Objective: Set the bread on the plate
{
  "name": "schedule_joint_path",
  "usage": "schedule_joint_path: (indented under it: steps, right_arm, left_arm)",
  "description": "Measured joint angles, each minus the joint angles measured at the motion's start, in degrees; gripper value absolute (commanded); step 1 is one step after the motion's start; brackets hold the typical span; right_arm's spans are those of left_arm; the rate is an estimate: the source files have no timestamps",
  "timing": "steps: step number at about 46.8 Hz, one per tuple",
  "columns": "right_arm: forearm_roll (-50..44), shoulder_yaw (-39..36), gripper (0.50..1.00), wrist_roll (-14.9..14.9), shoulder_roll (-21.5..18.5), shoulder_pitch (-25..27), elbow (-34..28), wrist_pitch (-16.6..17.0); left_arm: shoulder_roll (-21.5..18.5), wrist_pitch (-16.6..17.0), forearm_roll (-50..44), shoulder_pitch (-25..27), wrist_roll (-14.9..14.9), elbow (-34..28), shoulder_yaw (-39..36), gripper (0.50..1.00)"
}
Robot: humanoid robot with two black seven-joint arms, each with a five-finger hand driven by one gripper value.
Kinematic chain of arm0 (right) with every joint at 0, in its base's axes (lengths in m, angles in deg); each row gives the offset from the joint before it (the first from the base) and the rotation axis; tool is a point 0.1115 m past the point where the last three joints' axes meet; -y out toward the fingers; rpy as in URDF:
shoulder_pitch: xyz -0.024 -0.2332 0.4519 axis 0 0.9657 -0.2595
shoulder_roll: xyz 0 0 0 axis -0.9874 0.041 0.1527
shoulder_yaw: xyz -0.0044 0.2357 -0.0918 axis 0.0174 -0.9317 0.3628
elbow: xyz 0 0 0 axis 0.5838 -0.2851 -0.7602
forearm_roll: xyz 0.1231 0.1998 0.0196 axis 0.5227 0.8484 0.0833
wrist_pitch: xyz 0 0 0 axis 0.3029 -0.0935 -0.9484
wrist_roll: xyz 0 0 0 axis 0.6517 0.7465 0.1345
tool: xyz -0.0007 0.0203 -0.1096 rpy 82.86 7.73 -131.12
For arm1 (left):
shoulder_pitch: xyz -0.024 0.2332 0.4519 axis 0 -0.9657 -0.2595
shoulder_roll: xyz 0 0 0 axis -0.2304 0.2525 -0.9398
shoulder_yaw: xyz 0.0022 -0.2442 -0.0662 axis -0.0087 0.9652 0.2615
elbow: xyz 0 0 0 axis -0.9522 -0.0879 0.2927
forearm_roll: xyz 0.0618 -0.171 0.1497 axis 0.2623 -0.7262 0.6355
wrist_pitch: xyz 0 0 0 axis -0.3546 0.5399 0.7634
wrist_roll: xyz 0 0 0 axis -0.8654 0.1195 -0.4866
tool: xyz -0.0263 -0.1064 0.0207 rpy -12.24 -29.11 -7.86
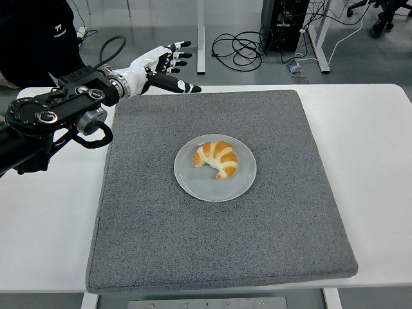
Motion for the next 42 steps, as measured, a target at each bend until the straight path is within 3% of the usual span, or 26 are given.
schedule_joint_path:
  steps: [15, 28, 42]
  right_arm:
    - [0.0, 0.0, 1.0, 0.0, 0.0, 0.0, 0.0, 0.0]
    - [0.0, 0.0, 1.0, 0.0, 0.0, 0.0, 0.0, 0.0]
    - [0.0, 0.0, 1.0, 0.0, 0.0, 0.0, 0.1, 0.0]
  left_arm:
    - [0.4, -12.0, -7.2, -4.6, 0.1, 8.7, 12.1, 0.961]
    - [0.1, -16.7, -8.5, -9.2, 0.4, 10.1, 17.8, 0.961]
    - [0.3, -17.6, -8.5, -12.4, 6.3, 12.0, 20.0, 0.961]
